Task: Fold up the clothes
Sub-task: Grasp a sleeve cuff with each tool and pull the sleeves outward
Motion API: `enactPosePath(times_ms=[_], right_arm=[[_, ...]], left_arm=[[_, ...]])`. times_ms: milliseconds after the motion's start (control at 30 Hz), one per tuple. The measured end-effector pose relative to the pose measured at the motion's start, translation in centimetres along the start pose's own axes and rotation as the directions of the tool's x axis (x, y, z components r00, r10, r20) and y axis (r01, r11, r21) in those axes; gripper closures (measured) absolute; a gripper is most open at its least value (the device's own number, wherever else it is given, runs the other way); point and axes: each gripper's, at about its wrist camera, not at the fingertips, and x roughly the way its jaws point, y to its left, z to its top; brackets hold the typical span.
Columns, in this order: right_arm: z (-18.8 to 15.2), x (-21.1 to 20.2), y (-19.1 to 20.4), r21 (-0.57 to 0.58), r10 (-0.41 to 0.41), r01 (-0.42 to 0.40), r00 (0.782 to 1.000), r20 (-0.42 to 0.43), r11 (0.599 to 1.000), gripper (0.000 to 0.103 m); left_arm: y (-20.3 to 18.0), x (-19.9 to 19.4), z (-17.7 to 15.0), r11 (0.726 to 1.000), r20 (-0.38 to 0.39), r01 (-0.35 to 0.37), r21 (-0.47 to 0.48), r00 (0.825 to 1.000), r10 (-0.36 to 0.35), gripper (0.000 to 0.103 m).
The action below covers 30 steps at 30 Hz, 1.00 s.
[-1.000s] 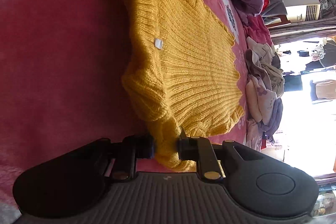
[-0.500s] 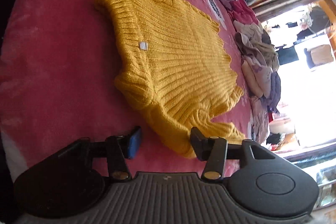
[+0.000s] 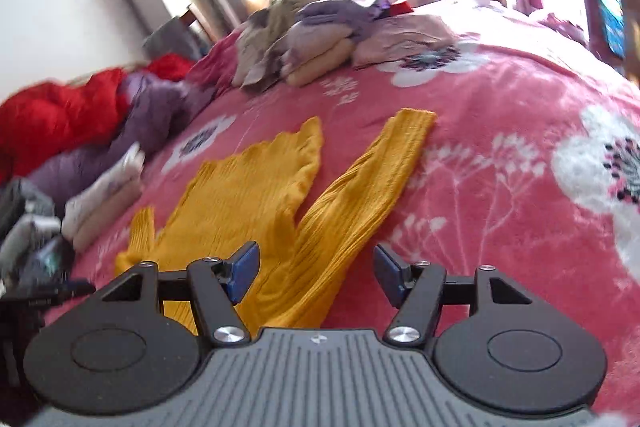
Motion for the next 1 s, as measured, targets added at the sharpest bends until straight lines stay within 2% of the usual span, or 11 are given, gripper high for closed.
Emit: enactPosePath(times_ms=[167,267,367,533,600,633,733,800,833,933,1000], right_arm=[[0.0,5.8,-5.2,0.253,-0.021,0.013,0.999,0.029,0.967,0.04],[0.4,8.2,-6.9,0.331,-0.009,-0.008,0.999,0.05,0.944,0.041],[1.4,10.2,-7.9,0.358,0.007,-0.033,0.997,0.072,0.933,0.042],[3.7,12.7,-8.1,0.315,-0.023,0.003,0.998,0.059,0.949,0.052],[4.2,13.2,-8.3,0.309,-0.022,0.003,0.998,0.058,0.951,0.055],[4.2,13.4,-8.5,0.316,-0.022,0.001,0.998,0.064,0.949,0.059],[3.8,13.3,-8.6,0.332,-0.053,0.02,0.994,0.091,0.943,0.08],[3.4,13.1,-8.1,0.325,-0.081,0.042,0.991,0.109,0.945,0.08],[3.3,12.9,-7.8,0.31,-0.087,0.049,0.99,0.11,0.949,0.079],[3.4,11.9,-7.1,0.306,-0.109,0.064,0.985,0.132,0.95,0.093],[3.4,11.0,-6.7,0.311,-0.124,0.073,0.981,0.15,0.948,0.094]], left_arm=[[4.2,3.2,2.3,0.966,0.029,0.037,-0.254,0.999,-0.031,0.048],[6.1,5.5,3.5,0.932,0.051,0.091,-0.35,0.996,-0.078,0.049],[7.0,7.5,4.4,0.913,0.076,0.131,-0.386,0.991,-0.11,0.05],[7.4,8.8,4.9,0.907,0.098,0.184,-0.378,0.983,-0.158,0.052],[7.5,8.8,5.2,0.912,0.09,0.192,-0.363,0.981,-0.171,0.059],[7.4,8.7,5.1,0.915,0.088,0.188,-0.356,0.982,-0.167,0.067],[7.0,8.6,4.8,0.926,0.08,0.176,-0.333,0.984,-0.158,0.071],[6.1,8.4,4.6,0.943,0.081,0.16,-0.291,0.987,-0.142,0.081],[5.7,8.3,4.4,0.952,0.084,0.147,-0.269,0.988,-0.128,0.095],[5.0,7.4,4.0,0.968,0.139,0.11,-0.226,0.987,-0.08,0.097],[5.0,6.4,3.6,0.97,0.195,0.102,-0.221,0.979,-0.059,0.097]])
